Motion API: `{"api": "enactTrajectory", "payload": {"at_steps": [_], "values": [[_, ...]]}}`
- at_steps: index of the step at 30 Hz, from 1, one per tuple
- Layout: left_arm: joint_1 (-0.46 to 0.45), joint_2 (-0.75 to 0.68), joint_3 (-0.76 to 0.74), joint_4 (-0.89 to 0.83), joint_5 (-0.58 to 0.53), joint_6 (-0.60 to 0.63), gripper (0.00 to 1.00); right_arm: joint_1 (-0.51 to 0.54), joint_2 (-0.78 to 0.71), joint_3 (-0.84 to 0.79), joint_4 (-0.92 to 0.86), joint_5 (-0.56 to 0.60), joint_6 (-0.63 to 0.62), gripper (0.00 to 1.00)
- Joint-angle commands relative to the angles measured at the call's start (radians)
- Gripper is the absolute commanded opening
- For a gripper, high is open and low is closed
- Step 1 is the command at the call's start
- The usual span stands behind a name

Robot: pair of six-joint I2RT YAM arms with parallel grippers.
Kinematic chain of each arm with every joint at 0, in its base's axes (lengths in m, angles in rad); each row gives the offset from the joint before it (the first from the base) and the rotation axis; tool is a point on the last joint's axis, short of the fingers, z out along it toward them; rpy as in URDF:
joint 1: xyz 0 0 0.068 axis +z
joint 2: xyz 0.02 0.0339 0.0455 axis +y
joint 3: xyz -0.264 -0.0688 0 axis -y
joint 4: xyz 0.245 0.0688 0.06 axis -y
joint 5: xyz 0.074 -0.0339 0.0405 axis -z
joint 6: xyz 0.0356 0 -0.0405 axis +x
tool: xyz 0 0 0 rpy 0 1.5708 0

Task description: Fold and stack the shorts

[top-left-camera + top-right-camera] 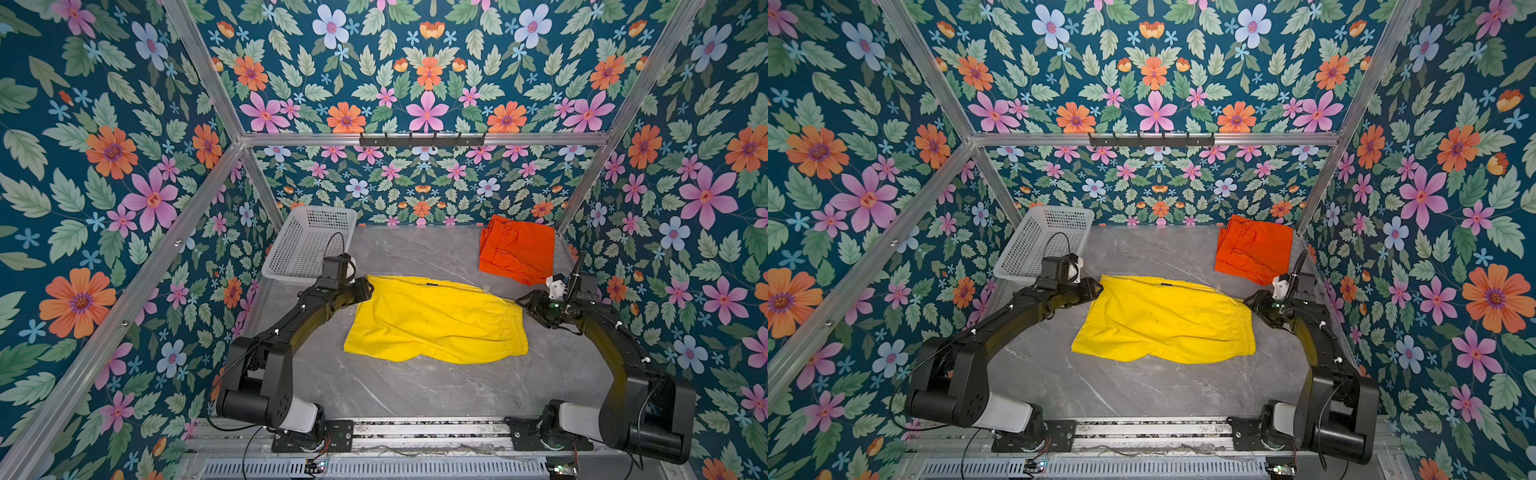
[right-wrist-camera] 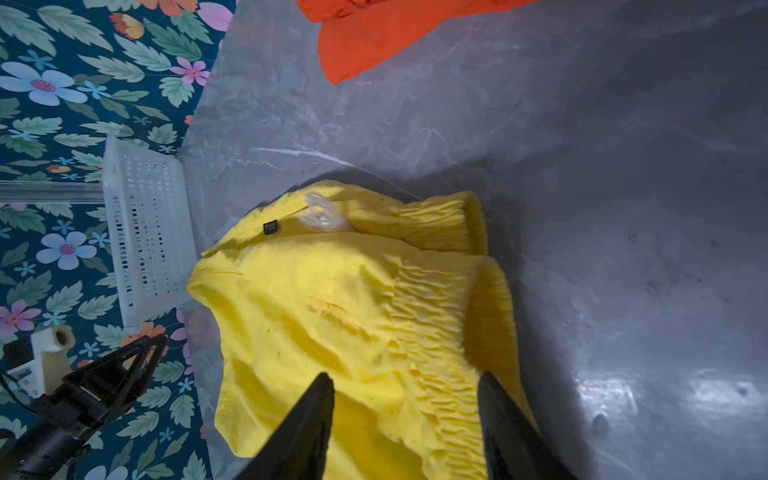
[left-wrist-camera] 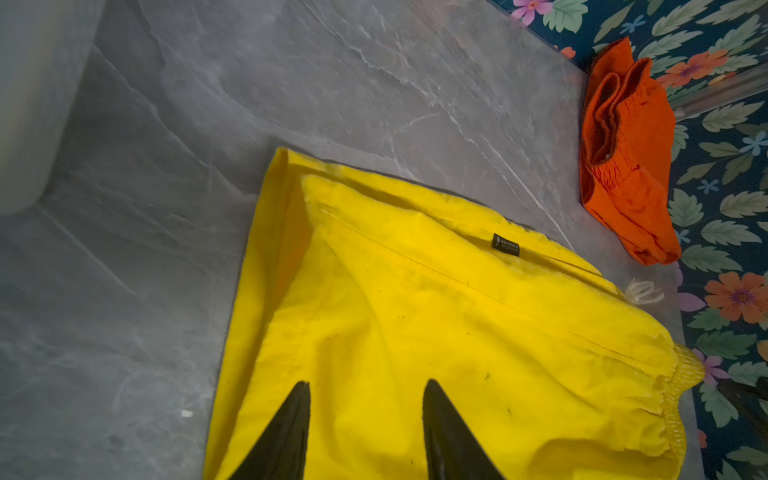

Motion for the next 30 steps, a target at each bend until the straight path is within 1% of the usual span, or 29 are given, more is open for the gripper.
{"api": "enactTrajectory", "payload": {"at_steps": [1,3,6,9,11,14,17,19,23,30], "values": [[0.022,0.039,0.038,0.015,0.038,0.042,0.46,-0.005,0.044,-0.003,0.022,-0.048,-0.049,0.59],[0.034,0.062,0.053,0.027,0.042,0.047,0.46,-0.007,0.060,-0.017,0.060,-0.058,-0.033,0.59],[0.054,0.097,0.073,0.045,0.055,0.048,0.46,-0.004,0.097,-0.017,0.099,-0.117,-0.020,0.58],[0.063,0.132,0.091,0.059,0.064,0.051,0.46,0.003,0.128,-0.012,0.120,-0.140,-0.019,0.51],[0.065,0.159,0.105,0.058,0.074,0.057,0.46,0.003,0.139,-0.011,0.134,-0.167,-0.014,0.43],[0.068,0.190,0.114,0.065,0.089,0.058,0.47,0.003,0.131,-0.009,0.142,-0.185,0.006,0.22],[0.074,0.209,0.112,0.073,0.102,0.057,0.48,0.003,0.097,-0.006,0.157,-0.196,0.039,0.10],[0.080,0.220,0.108,0.076,0.105,0.060,0.48,0.003,0.075,-0.001,0.178,-0.213,0.070,0.04],[0.086,0.240,0.109,0.073,0.106,0.074,0.48,0.003,0.059,0.012,0.204,-0.232,0.136,0.02],[0.088,0.294,0.111,0.097,0.163,0.074,0.46,0.003,0.076,0.018,0.217,-0.248,0.160,0.01]]}}
